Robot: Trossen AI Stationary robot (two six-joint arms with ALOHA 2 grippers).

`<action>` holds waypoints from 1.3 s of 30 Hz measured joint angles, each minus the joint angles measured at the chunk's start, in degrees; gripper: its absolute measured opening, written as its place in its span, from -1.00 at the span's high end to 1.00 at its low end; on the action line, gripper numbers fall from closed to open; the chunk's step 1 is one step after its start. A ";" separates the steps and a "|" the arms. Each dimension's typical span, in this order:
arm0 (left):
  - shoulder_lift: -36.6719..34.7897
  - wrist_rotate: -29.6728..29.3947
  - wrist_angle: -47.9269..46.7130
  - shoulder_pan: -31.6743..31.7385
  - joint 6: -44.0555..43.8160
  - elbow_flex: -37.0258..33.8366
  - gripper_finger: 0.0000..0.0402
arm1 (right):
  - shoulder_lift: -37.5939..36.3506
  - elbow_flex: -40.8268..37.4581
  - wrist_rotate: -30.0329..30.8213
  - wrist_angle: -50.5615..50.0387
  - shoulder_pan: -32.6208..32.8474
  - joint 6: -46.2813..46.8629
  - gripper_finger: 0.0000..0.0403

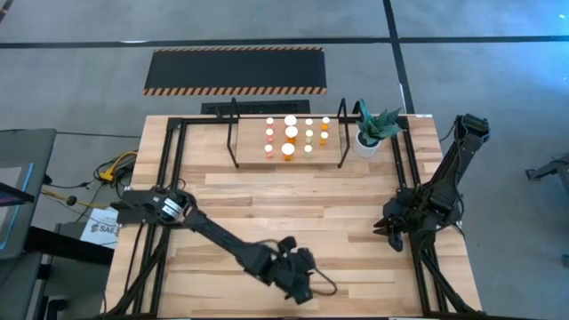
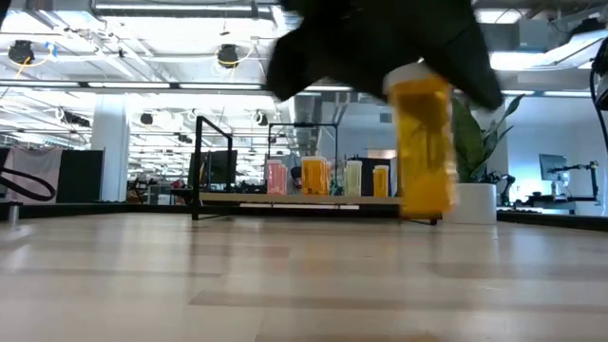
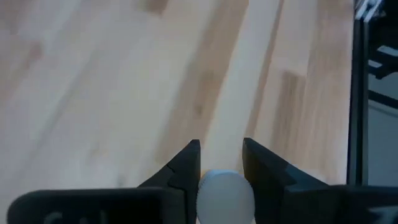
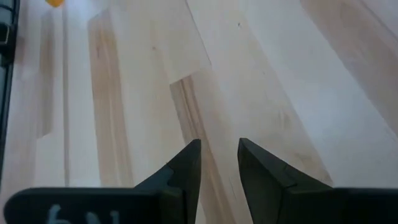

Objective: Pick and place medicine bottles onto shelf by color
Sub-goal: Put the small orange pill bottle on the shelf aligned with the other small orange pill bottles

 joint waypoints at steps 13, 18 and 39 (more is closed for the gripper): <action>-0.14 8.47 -1.83 11.77 22.18 7.69 0.58 | 0.00 0.04 9.83 8.89 -3.87 -9.47 0.40; -0.16 9.64 -5.10 16.11 27.97 11.21 0.55 | 0.00 0.04 9.41 8.85 -9.27 -15.58 0.42; -0.18 16.26 -7.28 35.03 54.32 15.64 0.55 | 0.02 0.04 2.91 8.15 -19.04 2.83 0.41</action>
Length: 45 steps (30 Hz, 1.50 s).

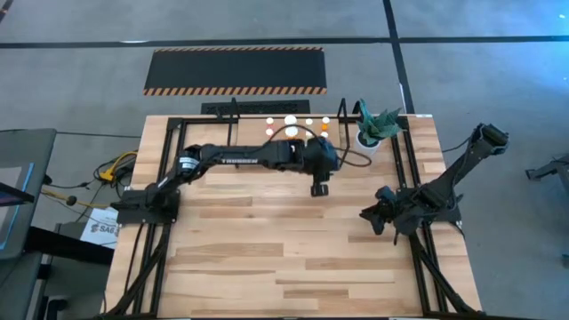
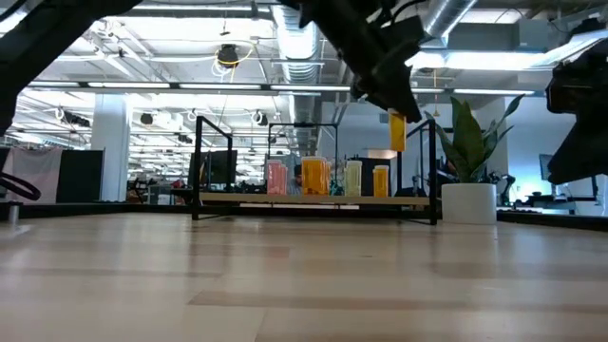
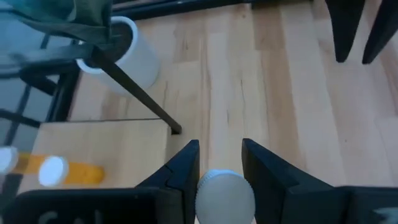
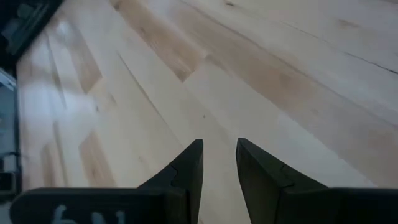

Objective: Pick and place medicine bottles onto shelf by color
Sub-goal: Put the small orange pill bottle on the shelf aligned with the other small orange pill bottles

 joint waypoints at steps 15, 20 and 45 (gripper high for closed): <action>0.29 11.02 -1.10 6.40 15.39 -0.74 0.55 | 0.00 0.00 0.00 0.22 -0.48 0.48 0.41; 0.39 14.50 0.80 7.20 18.87 -1.66 0.55 | 0.00 0.00 0.00 0.20 -0.48 0.48 0.41; 4.20 15.67 7.95 10.11 20.92 -1.70 0.54 | -0.02 0.02 0.00 0.53 -0.48 0.48 0.41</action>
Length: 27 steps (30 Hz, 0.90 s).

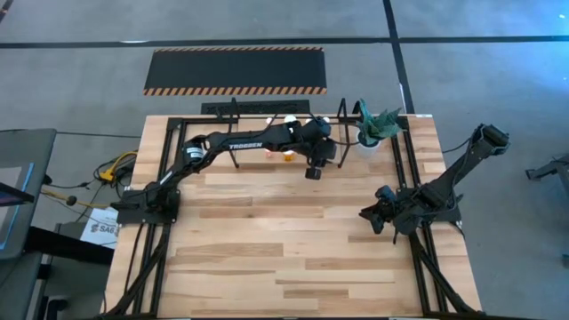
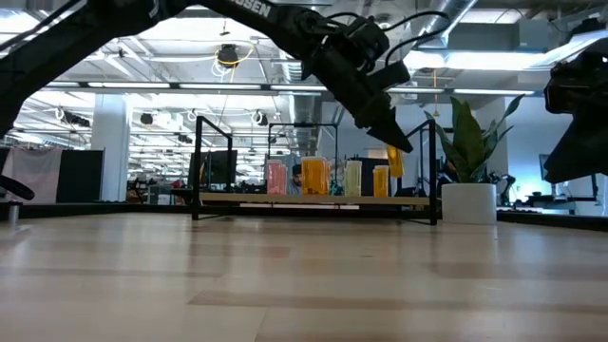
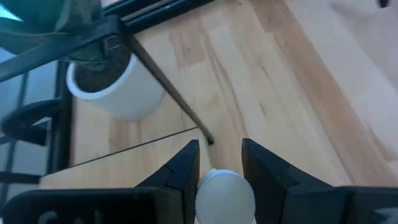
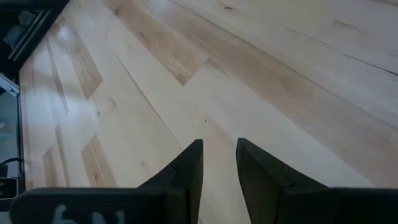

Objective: Pick and place medicine bottles onto shelf by color
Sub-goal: Put the small orange pill bottle on the shelf aligned with the other small orange pill bottles

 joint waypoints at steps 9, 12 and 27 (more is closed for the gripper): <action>3.11 1.46 1.09 0.72 -2.30 0.08 0.54 | 0.02 0.00 0.00 -0.35 0.00 0.00 0.41; 2.97 1.23 1.40 0.72 -3.16 0.31 0.54 | 0.02 0.00 0.00 -0.43 0.00 0.02 0.41; 2.89 -0.06 0.96 2.97 -7.18 1.46 0.54 | 0.02 0.00 0.00 -0.35 0.00 0.02 0.41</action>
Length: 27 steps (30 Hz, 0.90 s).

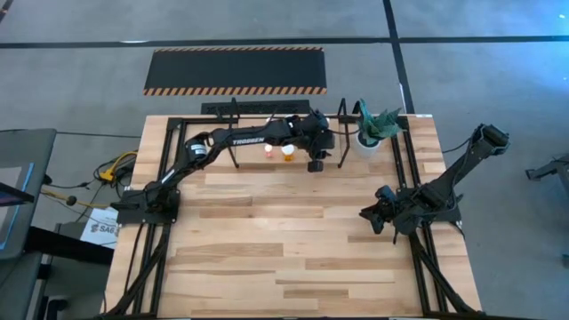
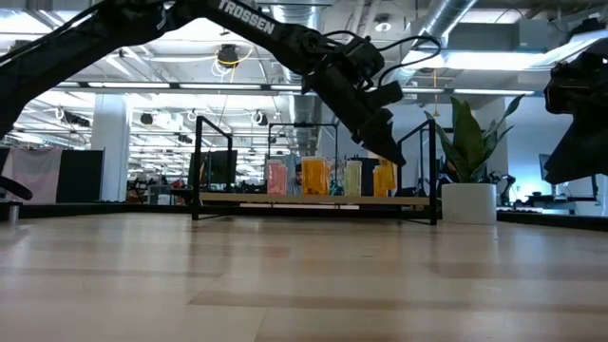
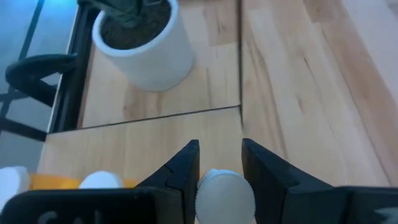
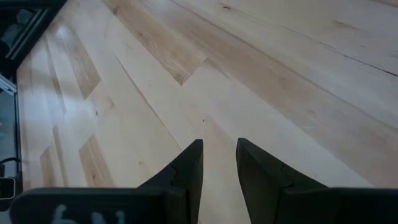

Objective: Pick and place medicine bottles onto shelf by color
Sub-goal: Put the small orange pill bottle on the shelf aligned with the other small orange pill bottles

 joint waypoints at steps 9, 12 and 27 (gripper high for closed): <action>0.00 1.83 -1.93 0.26 -3.49 0.00 0.54 | 0.00 0.00 0.00 0.02 0.00 0.00 0.41; 0.00 0.82 -1.73 0.01 -2.47 -0.02 0.54 | 0.00 0.00 0.00 0.02 0.02 0.00 0.41; 0.76 0.91 -0.95 -0.21 -2.65 -0.09 0.54 | -0.02 0.00 0.00 0.03 0.02 0.00 0.41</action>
